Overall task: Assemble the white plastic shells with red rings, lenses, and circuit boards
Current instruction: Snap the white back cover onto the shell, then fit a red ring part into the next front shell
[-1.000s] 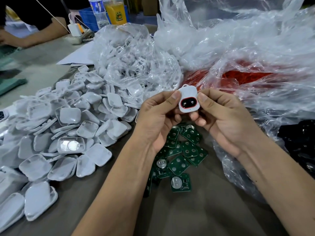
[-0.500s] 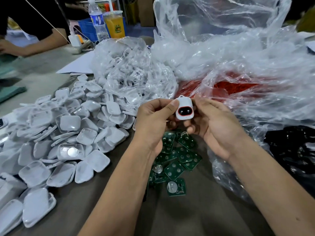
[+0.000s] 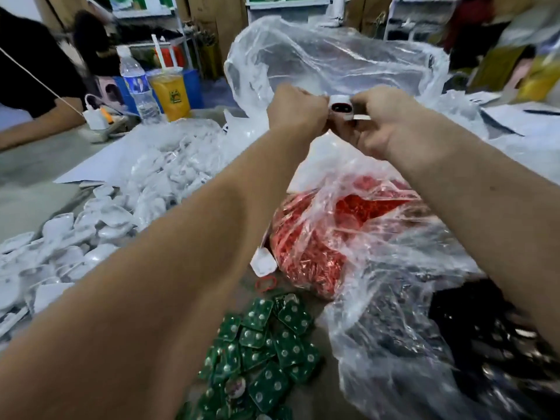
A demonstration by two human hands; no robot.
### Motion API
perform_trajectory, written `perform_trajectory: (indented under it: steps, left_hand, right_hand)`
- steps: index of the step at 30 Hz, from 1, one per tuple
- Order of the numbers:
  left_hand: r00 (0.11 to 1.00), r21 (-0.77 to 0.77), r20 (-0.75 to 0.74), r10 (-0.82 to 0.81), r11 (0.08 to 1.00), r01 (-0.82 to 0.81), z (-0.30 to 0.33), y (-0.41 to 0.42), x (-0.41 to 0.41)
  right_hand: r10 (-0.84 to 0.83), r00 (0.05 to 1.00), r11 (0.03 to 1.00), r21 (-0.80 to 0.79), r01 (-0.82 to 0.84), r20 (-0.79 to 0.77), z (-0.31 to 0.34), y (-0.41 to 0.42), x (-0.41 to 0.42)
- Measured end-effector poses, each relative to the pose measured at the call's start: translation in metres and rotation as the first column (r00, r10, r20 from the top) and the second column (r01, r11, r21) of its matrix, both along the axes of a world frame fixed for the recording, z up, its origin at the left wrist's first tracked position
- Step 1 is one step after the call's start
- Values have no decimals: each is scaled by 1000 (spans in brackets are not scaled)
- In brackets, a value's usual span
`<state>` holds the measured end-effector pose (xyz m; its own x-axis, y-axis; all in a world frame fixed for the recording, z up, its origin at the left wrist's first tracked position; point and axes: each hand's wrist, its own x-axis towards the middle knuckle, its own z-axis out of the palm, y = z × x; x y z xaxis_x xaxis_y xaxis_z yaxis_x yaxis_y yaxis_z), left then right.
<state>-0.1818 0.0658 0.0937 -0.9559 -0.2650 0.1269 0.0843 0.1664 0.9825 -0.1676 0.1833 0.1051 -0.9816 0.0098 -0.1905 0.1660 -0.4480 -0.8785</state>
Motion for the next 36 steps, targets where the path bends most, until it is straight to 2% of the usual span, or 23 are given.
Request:
perform_trajectory:
  steps: [4, 6, 10, 15, 17, 19, 22, 24, 25, 27, 28, 30, 32, 34, 36]
  left_hand:
    - [991, 204, 67, -118, 974, 102, 6, 3, -47]
    - [989, 288, 87, -123, 953, 93, 10, 4, -61]
    - [976, 314, 158, -147, 945, 92, 15, 0, -79]
    - [988, 274, 75, -136, 955, 111, 13, 4, -71]
    - [992, 190, 4, -130, 974, 127, 12, 10, -54]
    - [989, 23, -84, -121, 992, 123, 13, 17, -32]
    - [967, -136, -212, -141, 984, 114, 10, 28, 14]
    - [957, -152, -261, -127, 984, 89, 6, 34, 41]
    - [954, -138, -273, -123, 987, 87, 2, 35, 54]
    - [953, -156, -277, -120, 985, 79, -8, 31, 78]
    - [953, -228, -283, -106, 973, 40, -13, 26, 88]
    - [939, -409, -342, -39, 906, -111, -21, 8, 106]
    - [917, -539, -393, 71, 790, -292, -24, -21, 118]
    - [905, -646, -381, 190, 645, -407, -27, -56, 122]
    - [918, -738, -258, 303, 551, -389, -32, -94, 123]
  right_hand:
    - [-13, 999, 1000, -14, 13, 52, 8, -1, -63]
    - [24, 999, 999, -35, -23, 27, 9, -5, -88]
    - [102, 995, 994, 49, -102, -3, 8, -2, -117]
    - [-23, 998, 970, 242, 37, -62, 11, 18, -118]
    - [-56, 994, 893, 440, 91, -92, 15, 26, -102]
    - [-34, 992, 774, 625, 102, -120, 18, 31, -79]
    - [111, 964, 498, 853, 156, -242, 20, 42, -34]
    - [245, 918, 354, 910, 214, -312, 19, 50, -4]
    - [300, 903, 323, 923, 208, -309, 19, 53, 11]
    - [397, 883, 272, 951, 145, -248, 17, 55, 37]
    - [452, 870, 216, 970, 106, -196, 15, 53, 48]
    - [562, 822, 74, 995, 68, -98, 10, 43, 70]
    - [650, 757, -13, 995, 99, -67, 6, 21, 88]
    - [712, 699, -24, 992, 122, -69, -1, -7, 101]
    - [753, 655, -27, 990, 138, -70, -11, -36, 110]
